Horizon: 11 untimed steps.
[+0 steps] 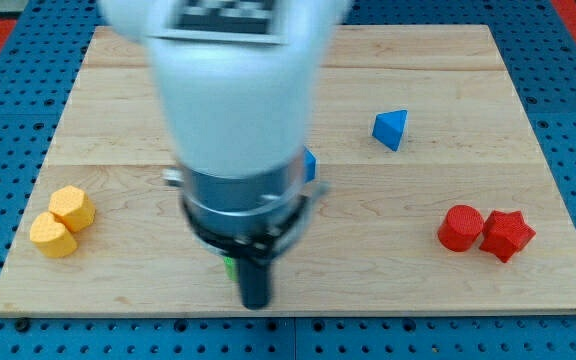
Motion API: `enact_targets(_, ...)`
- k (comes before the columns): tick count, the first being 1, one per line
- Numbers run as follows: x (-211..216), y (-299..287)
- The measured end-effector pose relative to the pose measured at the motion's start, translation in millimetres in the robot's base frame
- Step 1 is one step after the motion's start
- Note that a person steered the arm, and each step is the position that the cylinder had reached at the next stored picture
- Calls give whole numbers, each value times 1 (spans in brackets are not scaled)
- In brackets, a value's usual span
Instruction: Move the green circle towards the green star
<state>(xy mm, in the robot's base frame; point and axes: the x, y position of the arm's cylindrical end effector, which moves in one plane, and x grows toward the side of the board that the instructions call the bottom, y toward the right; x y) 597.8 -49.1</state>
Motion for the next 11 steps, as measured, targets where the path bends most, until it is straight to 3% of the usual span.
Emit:
enact_targets(1, -53, -40)
enact_targets(2, -110, -42)
enact_targets(3, -137, -42)
enact_targets(4, -149, -48)
enact_targets(5, -119, -39)
enact_targets(6, -127, -37)
enact_targets(7, -175, -36)
enact_targets(8, -189, -21)
enact_targets(9, -158, -15)
enact_targets(10, -168, 8)
enact_targets(11, -212, 2)
